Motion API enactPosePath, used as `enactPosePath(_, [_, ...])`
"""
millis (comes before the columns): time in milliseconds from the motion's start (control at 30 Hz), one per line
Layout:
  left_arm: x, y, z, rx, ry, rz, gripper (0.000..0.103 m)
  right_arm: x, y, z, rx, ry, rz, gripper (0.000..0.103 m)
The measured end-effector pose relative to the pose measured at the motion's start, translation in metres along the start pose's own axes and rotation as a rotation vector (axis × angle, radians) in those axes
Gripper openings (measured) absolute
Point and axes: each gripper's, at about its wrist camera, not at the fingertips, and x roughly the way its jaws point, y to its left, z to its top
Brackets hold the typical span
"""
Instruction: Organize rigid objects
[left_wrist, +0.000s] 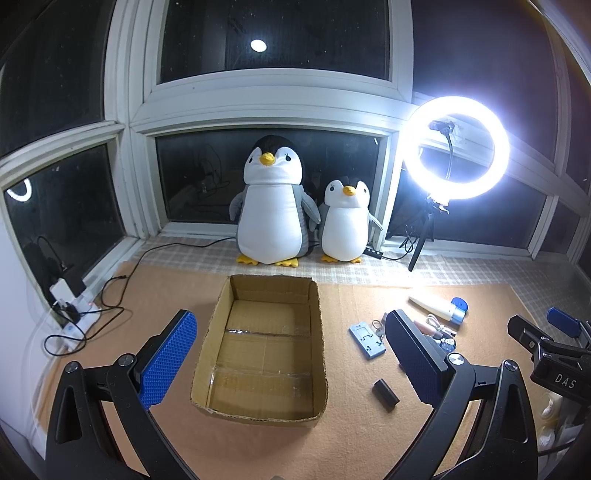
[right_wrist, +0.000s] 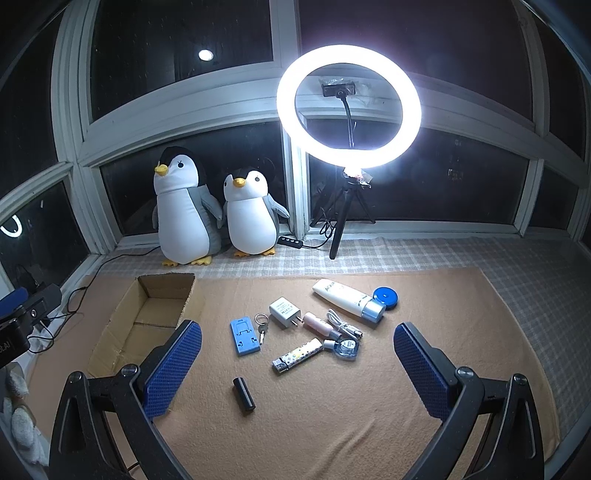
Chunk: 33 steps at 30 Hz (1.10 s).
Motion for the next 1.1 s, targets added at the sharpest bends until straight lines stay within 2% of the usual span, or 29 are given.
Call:
enactPosePath(533, [0.015,0.008,-0.007,-0.015,0.034,0.019,0.102,0.010,0.002,0.001,-0.003,0.030,0.002,0.103])
enactPosePath(900, [0.041,0.041,-0.022,-0.041,0.092,0.098,0.102,0.022,0.001,-0.006,-0.015,0.039,0.025,0.103])
enactPosePath(1100, [0.062,0.068,-0.038,-0.064,0.153,0.152,0.101,0.033,0.001,-0.012,-0.029,0.061,0.041,0.103])
